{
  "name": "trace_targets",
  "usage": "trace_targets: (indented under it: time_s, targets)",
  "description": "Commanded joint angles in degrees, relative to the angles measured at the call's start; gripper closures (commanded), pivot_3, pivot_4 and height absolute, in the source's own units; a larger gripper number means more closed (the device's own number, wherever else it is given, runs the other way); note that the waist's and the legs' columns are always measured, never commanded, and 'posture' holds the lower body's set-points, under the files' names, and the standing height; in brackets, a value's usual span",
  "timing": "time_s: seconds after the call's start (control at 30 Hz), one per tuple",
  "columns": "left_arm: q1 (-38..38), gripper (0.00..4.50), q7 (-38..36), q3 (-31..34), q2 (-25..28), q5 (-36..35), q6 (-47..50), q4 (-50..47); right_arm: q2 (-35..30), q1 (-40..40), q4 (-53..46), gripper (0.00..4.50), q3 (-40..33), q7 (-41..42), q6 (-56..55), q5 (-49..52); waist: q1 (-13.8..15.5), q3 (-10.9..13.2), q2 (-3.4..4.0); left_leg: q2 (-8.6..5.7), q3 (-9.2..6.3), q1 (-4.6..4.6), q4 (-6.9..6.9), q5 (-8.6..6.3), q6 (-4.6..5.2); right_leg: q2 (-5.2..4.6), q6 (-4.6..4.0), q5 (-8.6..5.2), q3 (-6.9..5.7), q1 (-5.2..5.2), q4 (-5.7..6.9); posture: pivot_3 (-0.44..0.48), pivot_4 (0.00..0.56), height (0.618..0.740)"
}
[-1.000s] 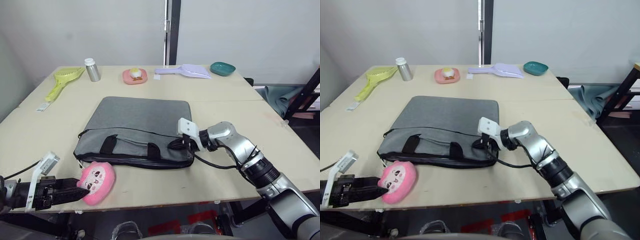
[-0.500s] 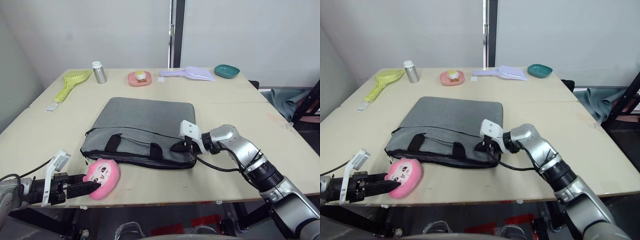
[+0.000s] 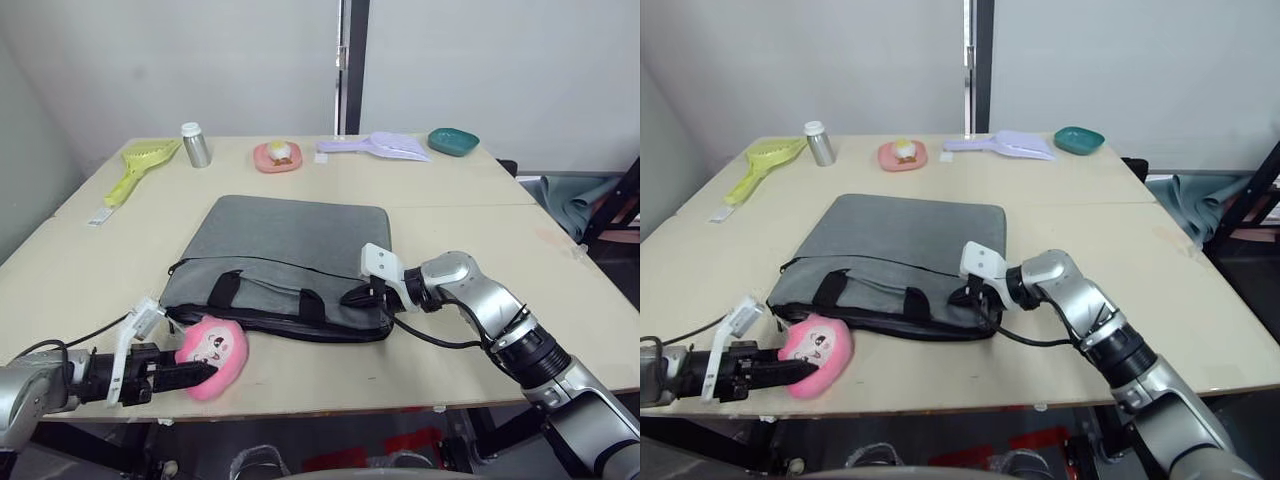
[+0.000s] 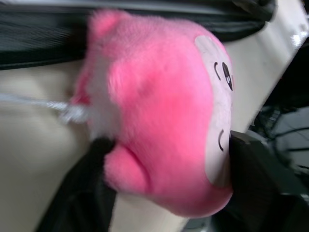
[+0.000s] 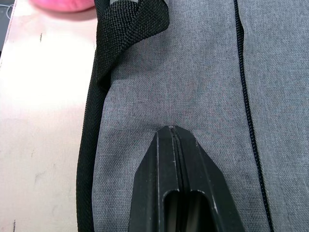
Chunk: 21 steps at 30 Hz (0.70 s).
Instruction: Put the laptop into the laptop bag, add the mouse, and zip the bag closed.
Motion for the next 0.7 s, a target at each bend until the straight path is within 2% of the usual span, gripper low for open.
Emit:
trace_targets:
  time_s: [0.03,0.2,0.4,0.6,0.7]
  targets:
    - [-0.76,2.77,-0.15,-1.36,0.05,-1.20,0.84,-1.66,-1.47,2.33,2.88,4.50,3.03,0.74,2.67,-1.75,-0.11,-0.02,-0.04,0.01,0.01,0.00,-0.04,-0.01,-0.01,0.03,0.00,0.00,-0.01,0.00,-0.02,0.000,0.150,0.740]
    - [-0.98,4.48,0.27,-2.30,-0.13,-0.67,0.43,-0.99,-1.59,2.35,2.94,4.50,2.87,0.80,2.67,-1.88,-0.43,-0.04,-0.07,0.02,0.11,0.04,-0.14,-0.02,-0.04,0.04,0.01,-0.02,-0.02,-0.01,-0.11,0.000,0.150,0.740]
    - [-0.27,4.48,0.42,-5.35,1.12,1.14,-1.85,-6.29,-1.98,2.44,2.76,4.50,2.69,0.95,2.73,-1.84,-0.47,-0.01,-0.06,0.02,0.14,0.06,-0.15,-0.03,-0.04,0.03,0.04,-0.04,0.10,-0.01,-0.13,0.000,0.150,0.740]
    - [-5.85,4.48,5.63,-5.75,0.38,2.43,-1.49,-6.57,-2.35,2.57,2.39,4.50,2.60,1.23,2.92,-1.64,-0.42,0.05,-0.05,0.02,0.18,0.08,-0.18,-0.04,-0.04,0.04,0.05,-0.04,0.13,-0.01,-0.13,0.000,0.150,0.740]
    - [-7.48,4.48,8.58,-9.02,0.83,5.38,-1.96,-8.57,-2.71,2.69,1.88,4.50,2.49,1.52,3.24,-1.36,-0.26,0.05,-0.06,0.02,0.19,0.08,-0.18,-0.04,-0.04,0.04,0.04,-0.04,0.15,-0.01,-0.12,0.000,0.150,0.740]
